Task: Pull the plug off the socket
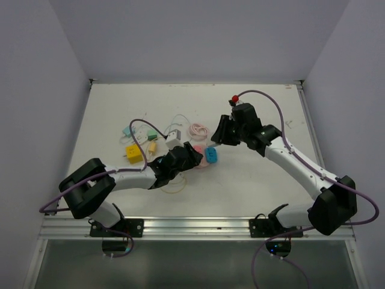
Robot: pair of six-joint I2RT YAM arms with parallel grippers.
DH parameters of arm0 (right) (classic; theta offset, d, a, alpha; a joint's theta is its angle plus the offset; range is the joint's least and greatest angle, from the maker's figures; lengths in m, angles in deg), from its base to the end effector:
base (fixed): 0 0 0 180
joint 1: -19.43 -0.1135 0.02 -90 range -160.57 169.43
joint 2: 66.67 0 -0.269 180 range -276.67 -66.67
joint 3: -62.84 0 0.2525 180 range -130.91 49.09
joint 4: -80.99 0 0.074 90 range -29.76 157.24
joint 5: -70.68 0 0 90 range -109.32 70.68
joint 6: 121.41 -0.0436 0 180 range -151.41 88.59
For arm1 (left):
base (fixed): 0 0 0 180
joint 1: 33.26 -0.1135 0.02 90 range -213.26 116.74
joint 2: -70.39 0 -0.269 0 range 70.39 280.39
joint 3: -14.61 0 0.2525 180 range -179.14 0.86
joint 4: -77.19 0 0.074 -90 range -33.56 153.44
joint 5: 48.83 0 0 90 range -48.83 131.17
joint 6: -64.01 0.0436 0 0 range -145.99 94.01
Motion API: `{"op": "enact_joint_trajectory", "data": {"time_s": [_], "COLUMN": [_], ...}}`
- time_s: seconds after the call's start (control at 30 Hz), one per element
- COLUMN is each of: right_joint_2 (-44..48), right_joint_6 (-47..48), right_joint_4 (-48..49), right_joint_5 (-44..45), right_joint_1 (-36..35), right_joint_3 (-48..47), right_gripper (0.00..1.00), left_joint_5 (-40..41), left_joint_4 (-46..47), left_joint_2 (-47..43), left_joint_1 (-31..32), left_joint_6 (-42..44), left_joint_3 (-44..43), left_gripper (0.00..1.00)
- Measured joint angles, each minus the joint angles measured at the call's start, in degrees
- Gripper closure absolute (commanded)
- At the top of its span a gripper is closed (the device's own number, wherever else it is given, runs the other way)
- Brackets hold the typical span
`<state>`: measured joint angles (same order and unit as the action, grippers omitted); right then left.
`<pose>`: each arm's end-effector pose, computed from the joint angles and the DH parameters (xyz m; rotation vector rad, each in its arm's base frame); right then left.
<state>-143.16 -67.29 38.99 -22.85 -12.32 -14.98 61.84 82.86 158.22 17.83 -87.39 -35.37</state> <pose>0.2526 0.1595 0.3043 0.0520 2.3743 0.6676 0.2044 -0.2287 0.1662 -0.4153 2.1552 -0.7814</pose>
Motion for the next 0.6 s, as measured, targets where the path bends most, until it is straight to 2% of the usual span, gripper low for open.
{"op": "enact_joint_trajectory", "data": {"time_s": [0.2,0.4,0.6], "right_joint_2": [0.2,4.9,5.6], "right_joint_6": [1.5,2.0,0.2], "right_joint_4": [0.4,4.1,12.6], "right_joint_5": [0.1,-1.7,-8.8], "right_joint_1": [2.3,12.2,20.6], "right_joint_3": [1.3,12.7,23.4], "right_gripper": [1.00,1.00,1.00], "left_joint_5": [1.1,0.8,-4.0], "left_joint_4": [-0.4,0.1,3.3], "left_joint_2": [-0.6,-2.4,-5.1], "left_joint_1": [0.2,0.0,-2.7], "left_joint_6": [0.4,1.2,2.2], "left_joint_3": [0.1,2.1,6.0], "left_gripper": [1.00,1.00,1.00]}}
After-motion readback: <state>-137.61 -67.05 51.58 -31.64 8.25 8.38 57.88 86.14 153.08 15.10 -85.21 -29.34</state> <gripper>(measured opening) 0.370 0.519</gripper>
